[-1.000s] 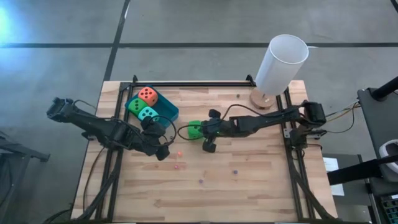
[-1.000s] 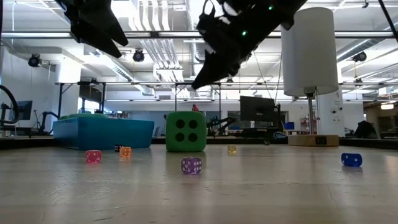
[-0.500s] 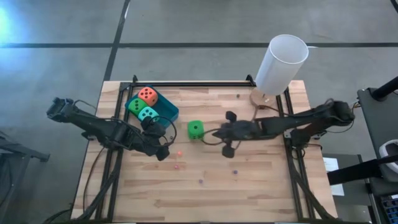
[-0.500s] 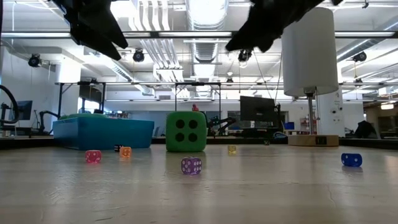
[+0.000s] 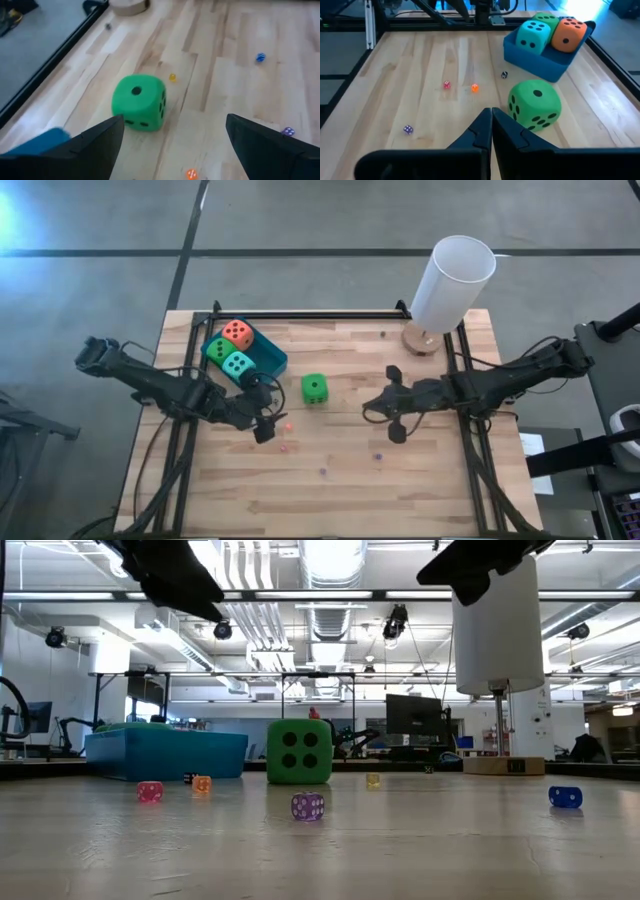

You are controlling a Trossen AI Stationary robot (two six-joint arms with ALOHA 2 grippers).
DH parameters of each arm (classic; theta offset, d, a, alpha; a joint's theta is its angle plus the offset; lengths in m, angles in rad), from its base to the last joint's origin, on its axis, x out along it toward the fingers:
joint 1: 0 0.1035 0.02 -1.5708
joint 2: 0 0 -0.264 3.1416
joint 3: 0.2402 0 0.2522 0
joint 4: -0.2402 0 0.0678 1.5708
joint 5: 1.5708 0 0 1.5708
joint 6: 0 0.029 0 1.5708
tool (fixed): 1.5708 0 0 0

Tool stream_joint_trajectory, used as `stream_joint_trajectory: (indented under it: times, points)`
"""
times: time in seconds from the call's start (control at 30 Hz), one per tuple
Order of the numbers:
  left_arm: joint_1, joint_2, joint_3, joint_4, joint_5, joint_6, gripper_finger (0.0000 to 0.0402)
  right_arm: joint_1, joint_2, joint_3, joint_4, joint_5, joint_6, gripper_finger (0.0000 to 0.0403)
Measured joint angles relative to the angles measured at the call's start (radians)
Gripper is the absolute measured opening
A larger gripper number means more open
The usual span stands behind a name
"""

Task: Pick & Place Dice
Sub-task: Put the big green dice into the blue bin

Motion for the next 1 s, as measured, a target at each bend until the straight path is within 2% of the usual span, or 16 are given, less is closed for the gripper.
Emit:
stream_joint_trajectory:
  times: [0.37,0.63,0.8,1.0]
  points:
    - [0.007,0.003,-0.01,0.027,0.025,0.027,0.0373,0.001,-0.004,-0.008,0.0,-0.002,0.0,0.0008]
    - [0.038,0.06,-0.01,0.091,0.031,0.073,0.0385,0.0,0.008,-0.005,0.003,-0.002,-0.001,0.0008]
    - [0.096,0.107,-0.01,0.178,0.128,0.157,0.0393,0.0,0.008,-0.005,0.002,-0.001,-0.001,0.0008]
    - [0.183,0.157,-0.01,0.2,0.194,0.162,0.04,0.0,0.008,-0.004,0.002,-0.002,-0.001,0.0008]
